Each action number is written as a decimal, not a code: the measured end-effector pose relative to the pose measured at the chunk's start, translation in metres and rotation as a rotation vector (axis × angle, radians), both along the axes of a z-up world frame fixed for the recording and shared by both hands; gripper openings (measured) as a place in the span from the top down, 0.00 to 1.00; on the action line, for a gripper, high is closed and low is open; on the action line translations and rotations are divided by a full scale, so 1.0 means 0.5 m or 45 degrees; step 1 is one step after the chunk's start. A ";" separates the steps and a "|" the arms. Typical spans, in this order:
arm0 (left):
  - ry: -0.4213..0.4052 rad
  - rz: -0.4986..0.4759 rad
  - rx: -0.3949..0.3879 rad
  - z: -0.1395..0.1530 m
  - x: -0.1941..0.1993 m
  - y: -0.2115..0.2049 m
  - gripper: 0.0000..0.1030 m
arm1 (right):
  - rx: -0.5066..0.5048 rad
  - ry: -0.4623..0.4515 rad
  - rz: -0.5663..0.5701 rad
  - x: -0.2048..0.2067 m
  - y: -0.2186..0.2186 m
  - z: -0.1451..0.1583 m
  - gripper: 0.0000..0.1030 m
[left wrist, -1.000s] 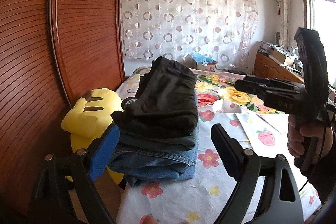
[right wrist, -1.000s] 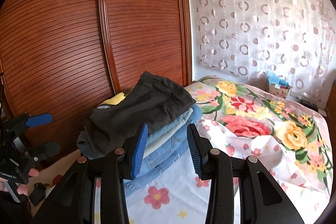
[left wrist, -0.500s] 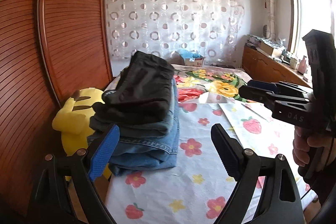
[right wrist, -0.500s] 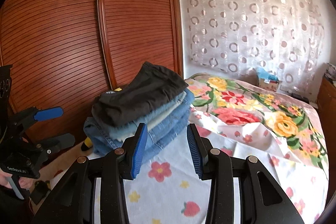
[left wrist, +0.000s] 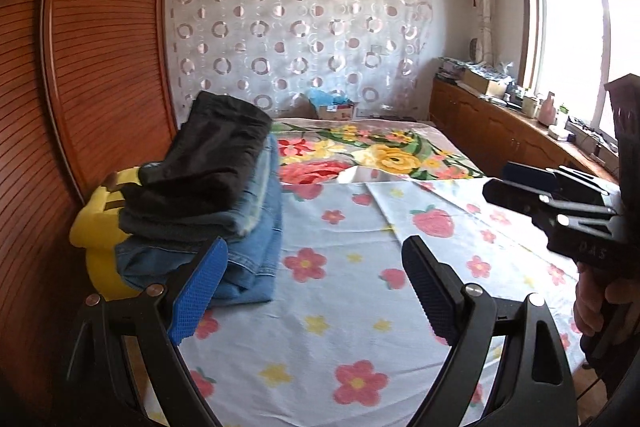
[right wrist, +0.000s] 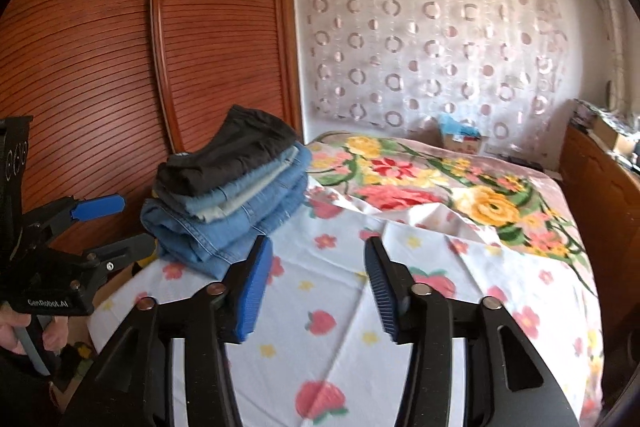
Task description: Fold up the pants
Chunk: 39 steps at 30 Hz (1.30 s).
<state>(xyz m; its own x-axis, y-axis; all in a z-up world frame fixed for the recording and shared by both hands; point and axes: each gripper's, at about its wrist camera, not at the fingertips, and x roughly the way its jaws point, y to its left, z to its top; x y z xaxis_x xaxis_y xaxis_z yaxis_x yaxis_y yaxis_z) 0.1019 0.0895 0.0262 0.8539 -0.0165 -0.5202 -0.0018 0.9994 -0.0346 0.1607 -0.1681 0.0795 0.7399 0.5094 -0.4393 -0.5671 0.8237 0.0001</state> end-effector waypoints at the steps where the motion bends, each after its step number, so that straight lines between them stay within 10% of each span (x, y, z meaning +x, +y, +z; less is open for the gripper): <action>1: 0.001 -0.005 0.002 -0.001 0.000 -0.008 0.13 | -0.003 0.001 -0.010 -0.012 0.000 -0.001 0.40; 39: -0.027 -0.163 0.034 0.031 -0.101 -0.224 0.13 | 0.063 -0.025 -0.422 -0.242 -0.034 0.010 0.32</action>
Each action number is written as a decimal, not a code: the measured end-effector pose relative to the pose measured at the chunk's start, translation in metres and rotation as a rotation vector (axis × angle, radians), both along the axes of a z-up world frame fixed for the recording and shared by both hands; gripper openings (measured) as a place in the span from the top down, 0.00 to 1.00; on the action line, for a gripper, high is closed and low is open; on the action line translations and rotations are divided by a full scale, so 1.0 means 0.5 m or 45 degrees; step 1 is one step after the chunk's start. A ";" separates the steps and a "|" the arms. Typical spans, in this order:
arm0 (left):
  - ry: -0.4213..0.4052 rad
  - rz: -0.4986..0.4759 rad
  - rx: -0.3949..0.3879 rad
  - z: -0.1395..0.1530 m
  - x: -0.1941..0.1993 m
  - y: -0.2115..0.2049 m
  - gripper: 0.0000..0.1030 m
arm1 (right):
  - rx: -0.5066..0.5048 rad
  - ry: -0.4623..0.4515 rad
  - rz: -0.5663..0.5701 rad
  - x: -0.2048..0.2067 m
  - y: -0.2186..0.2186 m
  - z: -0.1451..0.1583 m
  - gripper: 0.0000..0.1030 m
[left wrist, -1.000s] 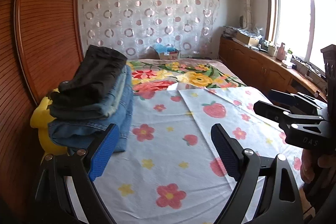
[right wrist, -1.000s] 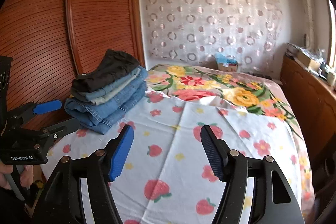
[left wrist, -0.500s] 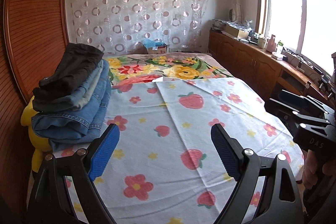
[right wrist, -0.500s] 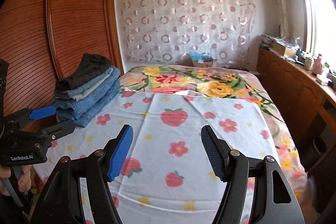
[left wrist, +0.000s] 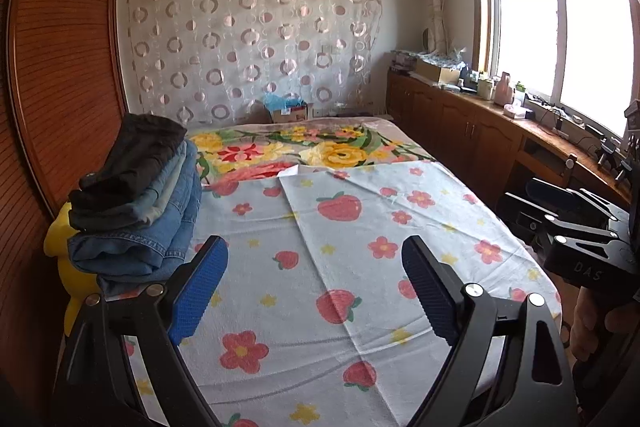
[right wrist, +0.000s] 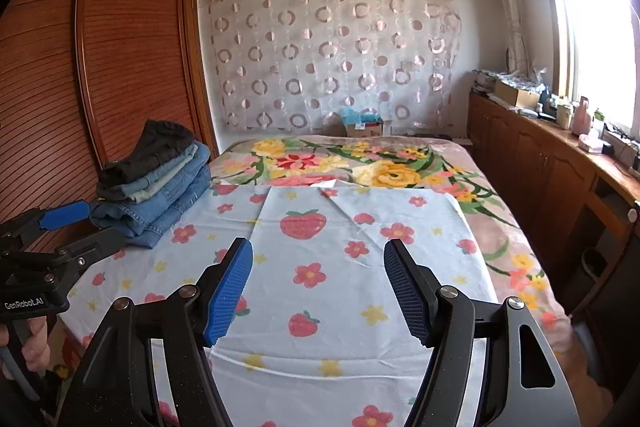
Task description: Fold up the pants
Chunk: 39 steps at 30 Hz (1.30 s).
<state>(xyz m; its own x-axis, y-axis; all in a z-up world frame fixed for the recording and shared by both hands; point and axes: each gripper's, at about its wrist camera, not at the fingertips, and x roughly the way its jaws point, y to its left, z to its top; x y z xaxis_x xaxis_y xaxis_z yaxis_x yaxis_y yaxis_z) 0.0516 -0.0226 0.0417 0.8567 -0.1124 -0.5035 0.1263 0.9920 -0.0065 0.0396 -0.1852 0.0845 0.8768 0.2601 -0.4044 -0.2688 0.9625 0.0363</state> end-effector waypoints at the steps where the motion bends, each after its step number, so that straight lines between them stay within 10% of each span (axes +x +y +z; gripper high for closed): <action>1: -0.004 0.000 -0.001 0.003 -0.002 0.000 0.13 | -0.004 -0.009 -0.007 -0.007 0.001 -0.002 0.32; 39: -0.137 0.097 0.002 0.048 -0.051 0.052 0.13 | 0.039 -0.145 -0.015 -0.037 -0.021 -0.033 0.31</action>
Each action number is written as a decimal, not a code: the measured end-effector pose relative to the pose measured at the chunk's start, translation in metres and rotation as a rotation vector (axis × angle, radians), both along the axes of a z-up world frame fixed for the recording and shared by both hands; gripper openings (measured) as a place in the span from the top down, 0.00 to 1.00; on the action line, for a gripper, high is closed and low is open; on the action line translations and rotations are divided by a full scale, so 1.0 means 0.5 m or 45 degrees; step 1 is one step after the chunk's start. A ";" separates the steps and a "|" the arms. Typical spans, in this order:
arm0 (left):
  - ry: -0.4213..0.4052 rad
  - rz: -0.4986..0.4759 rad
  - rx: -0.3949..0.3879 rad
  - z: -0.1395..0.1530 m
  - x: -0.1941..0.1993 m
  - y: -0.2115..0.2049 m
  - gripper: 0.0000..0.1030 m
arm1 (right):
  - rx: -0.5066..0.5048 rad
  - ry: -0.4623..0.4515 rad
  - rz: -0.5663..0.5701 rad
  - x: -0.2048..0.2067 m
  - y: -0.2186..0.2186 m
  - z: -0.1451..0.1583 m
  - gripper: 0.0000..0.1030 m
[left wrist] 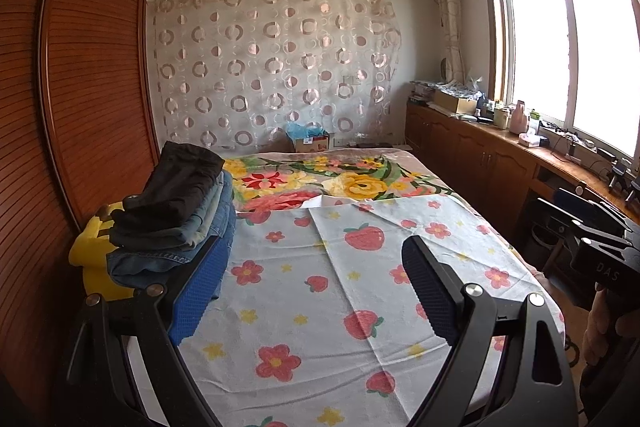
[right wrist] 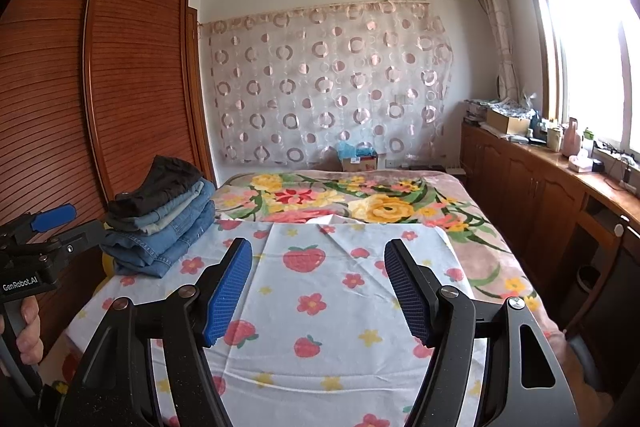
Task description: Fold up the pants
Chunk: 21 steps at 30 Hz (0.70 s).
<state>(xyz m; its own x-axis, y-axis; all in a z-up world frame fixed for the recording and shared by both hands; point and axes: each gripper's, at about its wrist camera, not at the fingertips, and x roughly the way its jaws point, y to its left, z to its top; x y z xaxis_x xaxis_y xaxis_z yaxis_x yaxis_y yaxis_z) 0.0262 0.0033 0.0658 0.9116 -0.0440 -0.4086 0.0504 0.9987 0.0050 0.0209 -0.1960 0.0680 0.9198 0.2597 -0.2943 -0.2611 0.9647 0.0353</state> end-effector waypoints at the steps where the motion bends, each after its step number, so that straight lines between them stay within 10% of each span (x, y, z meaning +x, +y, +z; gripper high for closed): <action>1: 0.000 0.001 0.000 0.000 0.000 0.000 0.13 | -0.001 -0.001 -0.001 0.001 0.000 -0.001 0.31; 21: 0.000 -0.001 0.001 -0.001 -0.001 -0.001 0.13 | 0.001 0.001 -0.002 0.000 0.000 -0.002 0.31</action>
